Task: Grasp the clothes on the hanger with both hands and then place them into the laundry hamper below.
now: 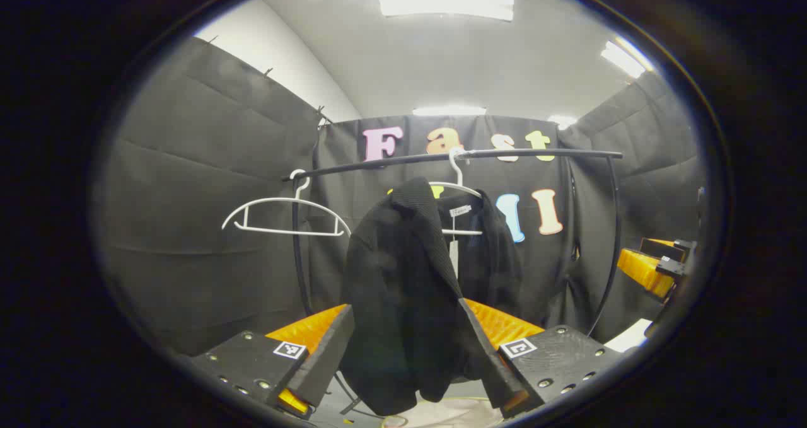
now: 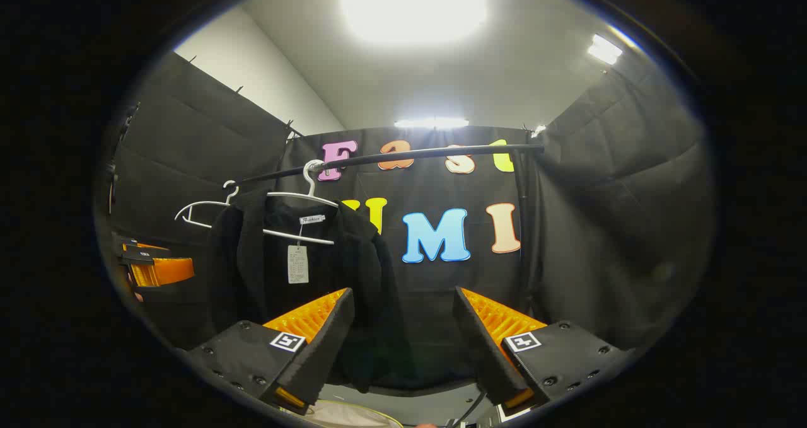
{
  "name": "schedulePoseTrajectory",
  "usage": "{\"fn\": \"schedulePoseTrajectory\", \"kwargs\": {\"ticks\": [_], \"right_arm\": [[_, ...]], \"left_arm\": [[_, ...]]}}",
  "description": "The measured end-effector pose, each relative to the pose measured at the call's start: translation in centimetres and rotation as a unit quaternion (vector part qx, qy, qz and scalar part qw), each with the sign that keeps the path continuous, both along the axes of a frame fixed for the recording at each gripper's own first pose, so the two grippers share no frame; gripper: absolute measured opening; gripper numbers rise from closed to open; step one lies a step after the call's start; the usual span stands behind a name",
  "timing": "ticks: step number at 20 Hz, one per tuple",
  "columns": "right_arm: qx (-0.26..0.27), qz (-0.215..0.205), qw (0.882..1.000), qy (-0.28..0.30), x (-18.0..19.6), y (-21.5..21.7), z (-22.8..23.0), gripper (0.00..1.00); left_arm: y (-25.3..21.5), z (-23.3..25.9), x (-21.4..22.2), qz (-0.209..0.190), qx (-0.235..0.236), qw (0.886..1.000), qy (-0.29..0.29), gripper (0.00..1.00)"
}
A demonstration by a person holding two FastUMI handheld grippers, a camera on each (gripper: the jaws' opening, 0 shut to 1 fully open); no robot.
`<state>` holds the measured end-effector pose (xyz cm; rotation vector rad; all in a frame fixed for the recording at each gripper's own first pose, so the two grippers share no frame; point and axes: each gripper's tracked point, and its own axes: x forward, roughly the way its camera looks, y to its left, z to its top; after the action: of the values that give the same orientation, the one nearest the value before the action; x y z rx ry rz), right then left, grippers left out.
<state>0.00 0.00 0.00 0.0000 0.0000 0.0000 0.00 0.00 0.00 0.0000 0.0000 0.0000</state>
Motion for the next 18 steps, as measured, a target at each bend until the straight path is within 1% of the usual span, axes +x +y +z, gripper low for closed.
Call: {"fn": "schedulePoseTrajectory", "kwargs": {"ticks": [3,4,6,7,8,12,13,14,16,18], "right_arm": [[0.007,0.003,1.0,0.005,0.1,0.3,-0.3,0.99],[0.009,0.005,1.0,0.003,0.0,0.3,-0.2,0.97],[0.011,0.001,1.0,-0.004,-0.2,0.1,0.0,0.97],[0.013,0.002,1.0,-0.002,-0.3,0.1,-0.2,0.99],[0.016,0.005,1.0,0.0,-0.4,0.2,-0.2,0.97],[0.018,0.002,1.0,-0.003,-0.5,-0.1,0.2,0.99],[0.018,0.002,1.0,-0.005,-0.5,0.0,0.4,0.99],[0.016,0.003,1.0,-0.007,-0.5,0.0,0.5,0.97],[0.014,0.005,1.0,-0.009,-0.5,0.2,0.8,0.99],[0.014,0.004,1.0,-0.012,-0.5,0.3,1.0,0.99]], "left_arm": [[0.0,0.3,-0.4,0.004,0.002,1.0,-0.005,0.95],[-0.1,0.4,-0.3,0.004,0.0,1.0,-0.007,0.95],[-0.6,0.4,-0.2,-0.002,-0.001,1.0,-0.004,0.95],[-0.7,0.5,-0.2,-0.003,0.001,1.0,-0.004,0.95],[-0.7,0.6,-0.1,-0.001,0.001,1.0,-0.005,0.95],[-0.5,0.7,-0.4,0.002,-0.01,1.0,-0.01,0.95],[-0.3,0.8,-0.4,0.003,-0.01,1.0,-0.012,0.95],[-0.2,1.0,-0.6,0.004,-0.01,1.0,-0.014,0.95],[0.0,1.5,-0.6,0.006,-0.007,1.0,-0.021,0.95],[0.1,1.9,-0.9,0.007,-0.002,1.0,-0.027,0.95]]}}
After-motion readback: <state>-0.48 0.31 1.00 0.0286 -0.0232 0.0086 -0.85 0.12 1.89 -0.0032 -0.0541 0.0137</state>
